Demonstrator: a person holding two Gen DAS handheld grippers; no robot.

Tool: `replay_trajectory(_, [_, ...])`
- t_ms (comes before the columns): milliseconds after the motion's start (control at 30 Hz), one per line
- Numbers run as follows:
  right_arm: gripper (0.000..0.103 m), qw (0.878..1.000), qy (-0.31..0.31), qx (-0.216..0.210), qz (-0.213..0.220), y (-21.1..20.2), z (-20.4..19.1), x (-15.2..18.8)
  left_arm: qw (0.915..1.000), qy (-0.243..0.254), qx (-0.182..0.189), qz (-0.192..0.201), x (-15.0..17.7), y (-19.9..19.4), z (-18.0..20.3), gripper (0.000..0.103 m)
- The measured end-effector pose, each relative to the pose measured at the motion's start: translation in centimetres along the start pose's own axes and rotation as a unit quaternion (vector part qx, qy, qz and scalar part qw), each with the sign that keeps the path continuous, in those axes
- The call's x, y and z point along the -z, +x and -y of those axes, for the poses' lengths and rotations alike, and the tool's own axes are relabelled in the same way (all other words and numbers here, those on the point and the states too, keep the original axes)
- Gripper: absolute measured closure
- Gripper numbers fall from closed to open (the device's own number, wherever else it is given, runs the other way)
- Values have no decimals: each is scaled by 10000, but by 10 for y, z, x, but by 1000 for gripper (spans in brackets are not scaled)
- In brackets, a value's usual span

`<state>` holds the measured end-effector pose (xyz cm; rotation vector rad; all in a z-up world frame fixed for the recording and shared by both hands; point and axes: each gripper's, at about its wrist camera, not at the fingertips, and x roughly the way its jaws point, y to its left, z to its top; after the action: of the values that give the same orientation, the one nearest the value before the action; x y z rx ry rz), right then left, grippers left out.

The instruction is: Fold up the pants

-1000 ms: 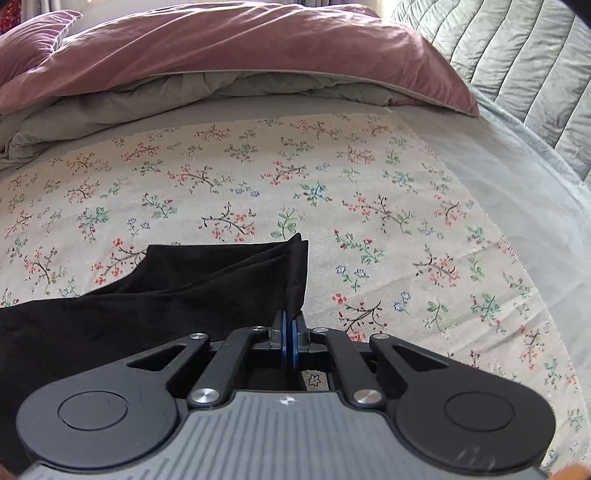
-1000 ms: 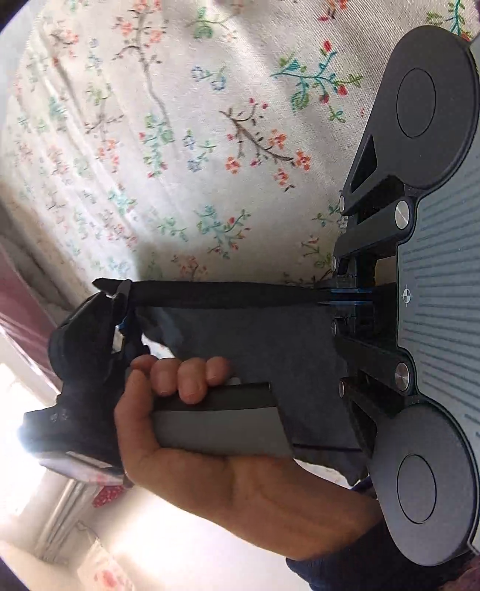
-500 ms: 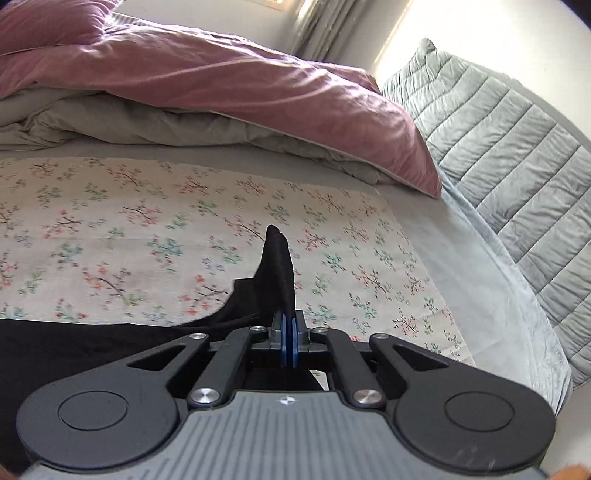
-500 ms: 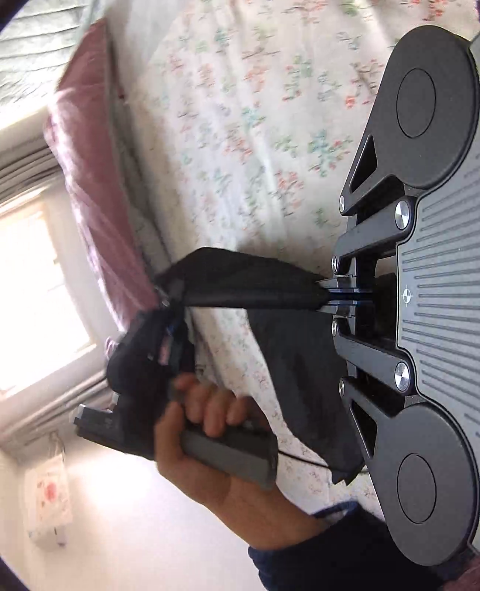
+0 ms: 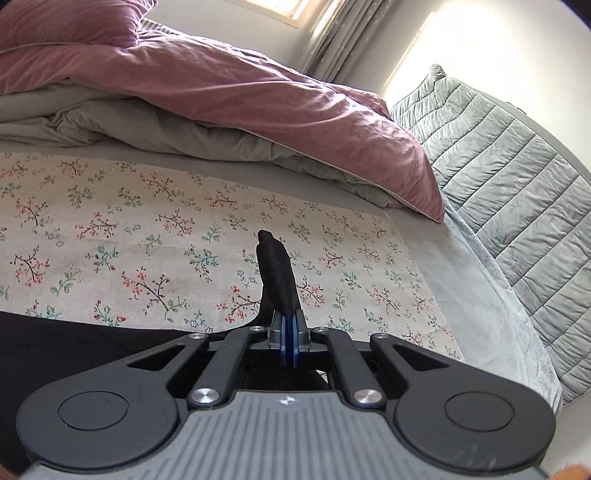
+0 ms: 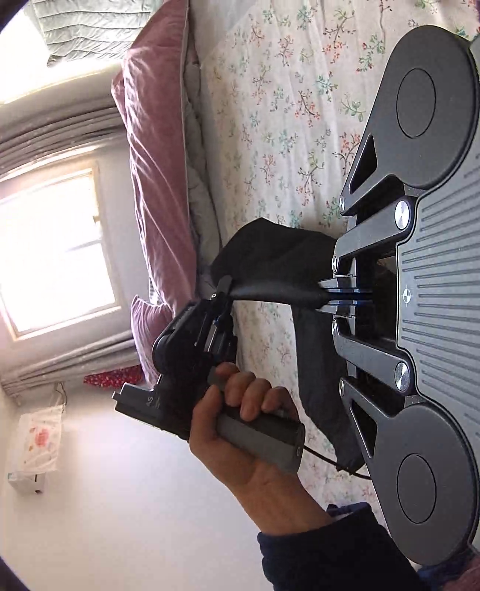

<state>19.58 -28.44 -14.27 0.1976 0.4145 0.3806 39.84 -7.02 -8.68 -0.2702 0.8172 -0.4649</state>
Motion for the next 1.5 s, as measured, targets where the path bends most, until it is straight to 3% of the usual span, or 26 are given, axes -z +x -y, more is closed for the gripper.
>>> replay_trajectory(100, [100, 10000, -76, -28, 3, 7, -6, 0, 10000, 0, -67, 5, 2, 1, -1, 72])
replay_trajectory(167, [100, 10000, -7, -37, -25, 10, -3, -1, 9999, -91, -96, -41, 5, 4, -5, 42])
replay_trajectory(233, [100, 9998, 165, -23, -70, 9, 5, -2, 9997, -238, 82, -49, 12, 1, -10, 35])
replay_trajectory(333, [100, 9987, 482, 78, -149, 8, 21, -4, 9977, -651, 168, 73, 30, -14, -24, 34])
replay_trajectory(433, [100, 9959, 840, 192, -279, 8, 39, -2, 9977, -629, 67, -253, 74, -22, -30, 34])
replay_trajectory(567, [100, 9932, 1062, 270, -393, 11, 50, 0, 9939, -77, 71, -1101, 166, -25, -17, 36])
replay_trajectory(633, [100, 9931, 1058, 309, -395, 12, 50, 1, 9933, 479, 142, -1039, 207, -38, -2, 37])
replay_trajectory(700, [100, 9926, 1082, 274, -487, 15, 49, 3, 9895, 1120, 44, -916, 227, -49, 13, 36])
replay_trajectory(833, [100, 9937, 903, 413, -523, 19, 43, 7, 9832, 1461, 151, -1085, 243, -57, 22, 35])
replay_trajectory(933, [100, 9921, 1048, 477, -495, 17, 52, 4, 9766, 1769, 168, -1210, 238, -64, 26, 35])
replay_trajectory(1033, [100, 9916, 1088, 512, -480, 14, 58, 3, 9755, 1699, 869, -1098, 210, -85, 22, 35])
replay_trajectory(1100, [100, 9913, 1091, 523, -522, 14, 60, 5, 9802, 1542, 1072, -622, 184, -98, 15, 33])
replay_trajectory(1200, [100, 9912, 1067, 536, -569, 14, 60, 6, 9917, 775, 1012, -152, 134, -83, -5, 30])
replay_trajectory(1300, [100, 9916, 1036, 523, -571, 15, 59, 5, 9982, 189, 547, -134, 94, -30, -16, 30])
replay_trajectory(1500, [100, 9925, 920, 550, -596, 18, 54, 6, 9964, 227, -674, -457, 56, 87, -22, 30])
